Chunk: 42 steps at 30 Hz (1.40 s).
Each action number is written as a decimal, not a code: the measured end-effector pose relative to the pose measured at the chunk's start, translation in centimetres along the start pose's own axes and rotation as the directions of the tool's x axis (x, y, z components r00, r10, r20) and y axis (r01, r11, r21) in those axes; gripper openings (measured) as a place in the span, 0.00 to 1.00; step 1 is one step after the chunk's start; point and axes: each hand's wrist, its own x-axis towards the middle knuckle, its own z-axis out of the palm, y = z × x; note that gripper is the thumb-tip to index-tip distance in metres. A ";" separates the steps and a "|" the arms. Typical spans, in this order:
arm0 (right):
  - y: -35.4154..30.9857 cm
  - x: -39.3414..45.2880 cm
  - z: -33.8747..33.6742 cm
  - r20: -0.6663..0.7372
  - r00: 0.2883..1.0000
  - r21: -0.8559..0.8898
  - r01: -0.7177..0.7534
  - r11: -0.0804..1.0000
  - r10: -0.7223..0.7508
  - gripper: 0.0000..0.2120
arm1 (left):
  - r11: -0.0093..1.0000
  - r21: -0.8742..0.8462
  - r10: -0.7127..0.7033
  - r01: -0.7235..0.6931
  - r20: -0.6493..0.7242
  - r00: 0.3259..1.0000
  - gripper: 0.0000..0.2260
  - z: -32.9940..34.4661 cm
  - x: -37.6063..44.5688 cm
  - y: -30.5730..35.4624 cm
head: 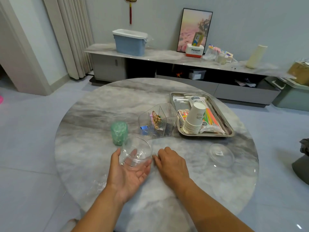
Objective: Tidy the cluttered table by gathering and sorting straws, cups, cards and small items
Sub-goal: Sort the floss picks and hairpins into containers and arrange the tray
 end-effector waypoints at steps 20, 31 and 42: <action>-7.5 5.5 -5.1 -0.091 0.782 0.990 0.003 0.143 0.617 0.22 | 0.970 0.228 0.093 -0.087 -0.017 0.995 0.29 0.4 1.4 -1.4; -7.9 3.9 -4.1 -0.169 0.932 0.915 0.027 0.403 0.321 0.11 | 0.973 0.209 0.097 -0.101 0.028 0.995 0.32 0.1 1.4 -1.4; -6.4 3.5 -3.6 -0.140 0.955 0.925 0.033 0.378 0.260 0.11 | 0.984 0.136 0.109 -0.114 0.042 0.993 0.29 -0.3 1.7 -1.4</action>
